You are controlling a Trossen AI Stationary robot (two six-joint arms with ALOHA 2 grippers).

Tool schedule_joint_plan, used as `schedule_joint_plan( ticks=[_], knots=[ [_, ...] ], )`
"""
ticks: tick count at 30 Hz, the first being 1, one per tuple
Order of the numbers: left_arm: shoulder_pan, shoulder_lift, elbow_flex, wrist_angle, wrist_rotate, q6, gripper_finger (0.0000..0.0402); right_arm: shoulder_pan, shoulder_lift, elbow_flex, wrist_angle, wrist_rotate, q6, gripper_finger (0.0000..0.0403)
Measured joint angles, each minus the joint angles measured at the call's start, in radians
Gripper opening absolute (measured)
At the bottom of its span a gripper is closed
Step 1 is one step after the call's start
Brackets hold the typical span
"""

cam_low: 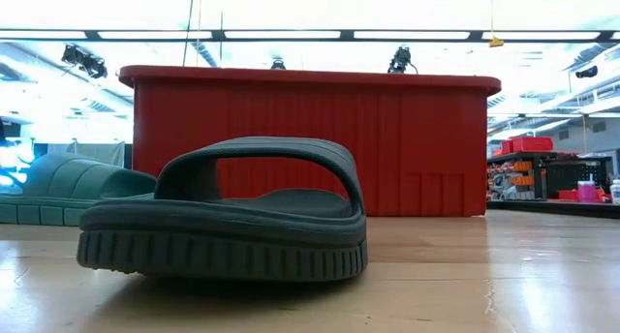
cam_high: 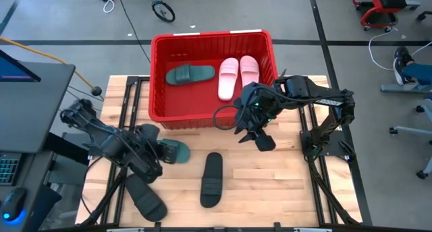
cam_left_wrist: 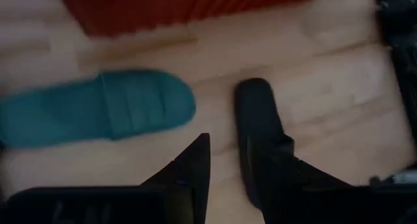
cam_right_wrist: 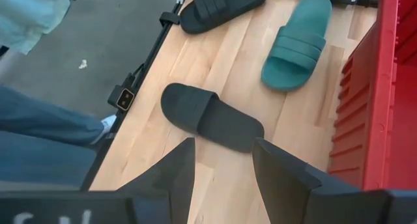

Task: Pick and place slides into bin
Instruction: Put the green slide into the red container

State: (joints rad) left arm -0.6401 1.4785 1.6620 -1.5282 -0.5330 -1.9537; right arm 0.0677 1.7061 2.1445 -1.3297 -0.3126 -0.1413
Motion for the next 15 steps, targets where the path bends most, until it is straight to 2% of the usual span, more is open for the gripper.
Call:
schedule_joint_plan(
  ticks=[2,5,8,12,15],
  knots=[
    [-0.002,-0.027,-0.119,0.149,-0.010,-0.025,0.0107,0.000,0.000,0.000,-0.004,0.000,0.000,0.0159],
    [0.008,-0.038,-0.266,0.418,-0.017,0.063,0.0103,0.000,0.000,0.000,-0.005,0.000,-0.002,0.0159],
    [0.045,-0.022,-0.390,0.613,0.048,0.108,0.0099,0.001,0.000,-0.002,-0.004,-0.001,-0.020,0.0159],
    [0.099,-0.011,-0.518,0.587,0.215,0.044,0.0092,0.001,0.000,-0.014,-0.004,-0.002,-0.012,0.0159],
    [0.132,-0.013,-0.594,0.461,0.245,-0.033,0.0087,0.001,0.000,-0.033,-0.004,-0.003,0.006,0.0159]
  ],
)
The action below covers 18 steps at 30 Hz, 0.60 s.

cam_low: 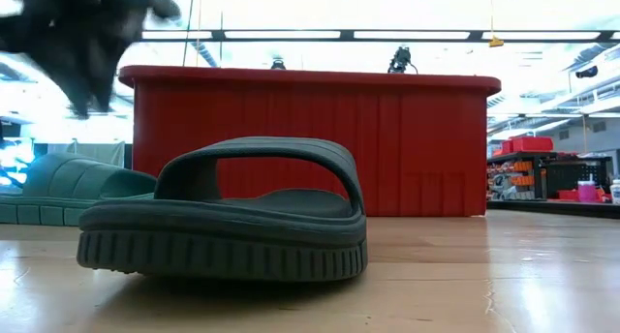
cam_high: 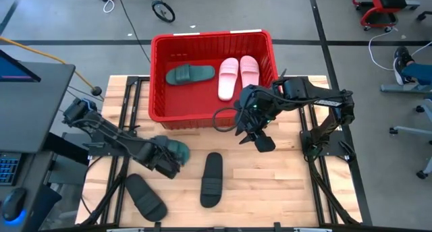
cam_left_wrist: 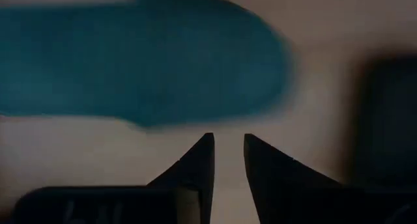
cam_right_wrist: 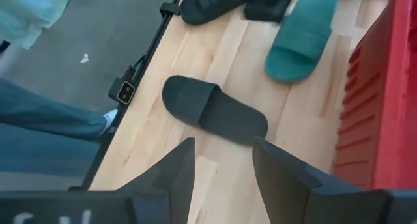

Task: Pick and place slides into bin
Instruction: Put the green slide into the red container

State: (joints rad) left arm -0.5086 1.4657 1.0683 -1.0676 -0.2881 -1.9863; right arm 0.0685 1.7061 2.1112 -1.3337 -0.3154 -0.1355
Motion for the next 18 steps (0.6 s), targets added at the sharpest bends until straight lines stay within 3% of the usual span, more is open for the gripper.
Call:
schedule_joint_plan(
  ticks=[4,13,18],
  knots=[
    [0.027,-0.010,-0.044,-0.077,0.004,-0.092,0.0092,0.000,0.000,-0.042,-0.001,0.000,0.004,0.0159],
    [0.054,-0.009,-0.108,-0.066,0.006,-0.044,0.0148,0.000,0.000,-0.179,-0.001,0.000,0.004,0.0159],
    [0.076,-0.010,-0.190,0.060,0.037,-0.014,0.0195,0.000,0.000,-0.239,0.008,0.001,0.005,0.0159]
  ],
)
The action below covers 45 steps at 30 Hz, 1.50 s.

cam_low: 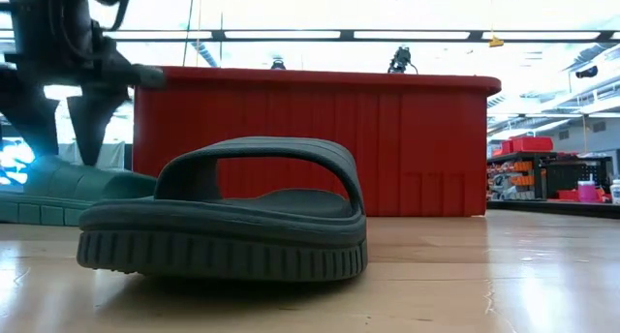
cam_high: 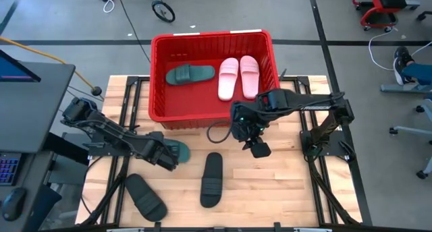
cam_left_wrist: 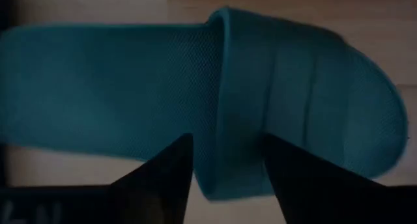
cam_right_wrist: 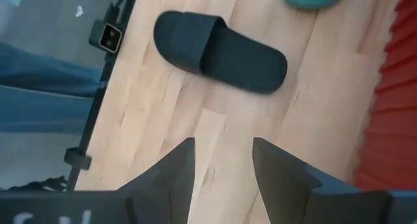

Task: Pick and place slides into bin
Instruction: Put the green slide into the red container

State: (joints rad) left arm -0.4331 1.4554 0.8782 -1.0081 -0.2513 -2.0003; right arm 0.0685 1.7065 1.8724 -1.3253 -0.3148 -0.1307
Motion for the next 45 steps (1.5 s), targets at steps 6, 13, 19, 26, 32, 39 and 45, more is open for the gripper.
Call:
schedule_joint_plan(
  ticks=[6,13,19,26,32,39,45],
  knots=[
    [0.035,0.000,-0.071,0.217,0.001,0.100,0.0206,0.000,0.001,-0.021,0.014,0.000,0.000,0.0159],
    [0.082,0.001,-0.017,0.273,0.009,0.255,0.0090,0.000,0.001,-0.021,0.014,0.000,0.000,0.0159],
    [0.126,0.001,0.001,0.386,0.038,0.414,0.0012,0.000,0.001,-0.021,0.013,0.000,-0.001,0.0159],
    [0.134,0.004,0.052,0.458,0.060,0.497,0.0007,0.000,-0.001,-0.021,0.013,0.000,0.007,0.0159],
    [0.093,0.003,0.269,0.398,0.080,0.808,0.0005,-0.007,-0.045,-0.005,0.016,0.008,0.001,0.0156],
    [0.007,0.014,0.548,0.267,0.021,1.307,0.0004,-0.049,-0.174,0.004,0.129,0.056,0.005,0.0143],
    [-0.013,0.029,0.701,0.183,-0.146,1.465,0.0004,-0.128,-0.275,0.007,0.285,0.030,0.068,0.0142]
  ],
)
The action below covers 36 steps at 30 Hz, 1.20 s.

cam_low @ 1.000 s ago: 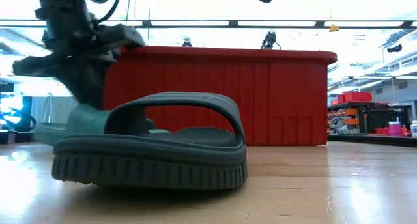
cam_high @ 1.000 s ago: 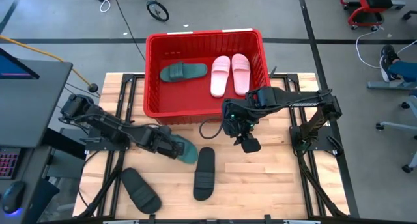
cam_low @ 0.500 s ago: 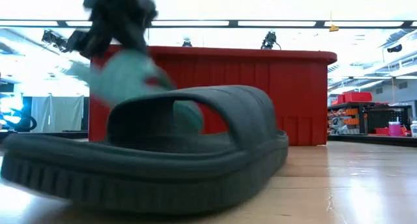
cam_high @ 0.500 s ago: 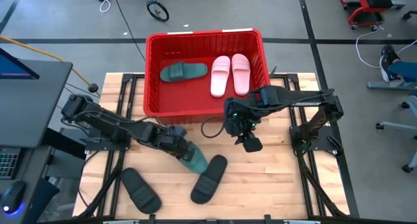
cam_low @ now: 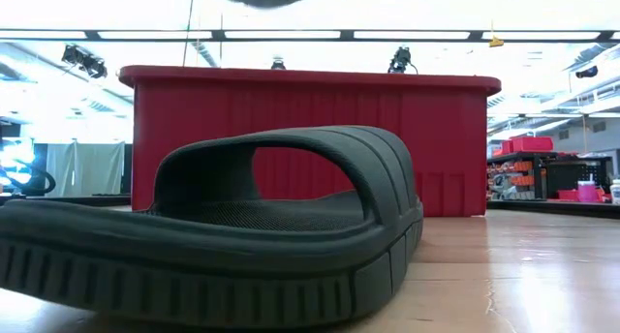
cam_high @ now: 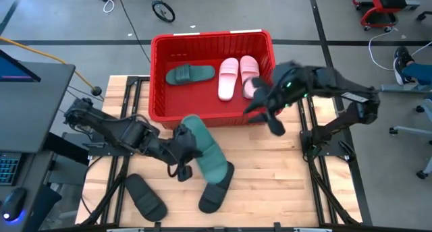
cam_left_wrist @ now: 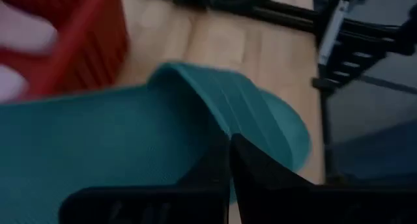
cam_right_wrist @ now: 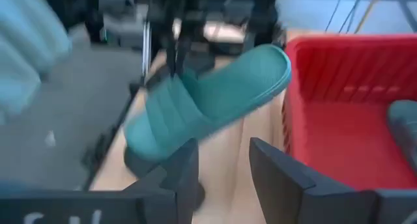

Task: Pick and place slides into bin
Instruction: Put the green slide into the red container

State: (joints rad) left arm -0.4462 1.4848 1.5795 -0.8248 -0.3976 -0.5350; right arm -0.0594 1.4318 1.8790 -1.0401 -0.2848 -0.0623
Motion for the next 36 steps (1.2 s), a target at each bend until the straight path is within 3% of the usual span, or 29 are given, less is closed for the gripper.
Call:
schedule_joint_plan(
  ticks=[5,11,17,25,33,36],
  knots=[
    [0.015,0.031,0.091,-0.001,-0.028,0.156,0.0004,-0.107,-0.008,0.001,0.032,-0.185,0.100,0.0142],
    [0.018,0.085,0.158,-0.004,-0.027,0.306,0.0004,-0.192,0.038,0.000,0.032,-0.255,0.197,0.0157],
    [0.016,0.089,0.148,-0.014,-0.024,0.323,0.0004,-0.204,0.124,-0.001,0.033,-0.375,0.246,0.0205],
    [0.017,0.089,0.148,-0.019,-0.001,0.363,0.0004,-0.151,0.250,-0.002,0.145,-0.372,0.274,0.0258],
    [0.002,0.089,0.148,-0.038,0.006,0.363,0.0004,-0.132,0.309,-0.002,0.236,-0.376,0.302,0.0248],
    [-0.010,0.089,0.148,-0.043,0.012,0.352,0.0004,-0.135,0.309,-0.002,0.235,-0.321,0.305,0.0239]
  ],
)
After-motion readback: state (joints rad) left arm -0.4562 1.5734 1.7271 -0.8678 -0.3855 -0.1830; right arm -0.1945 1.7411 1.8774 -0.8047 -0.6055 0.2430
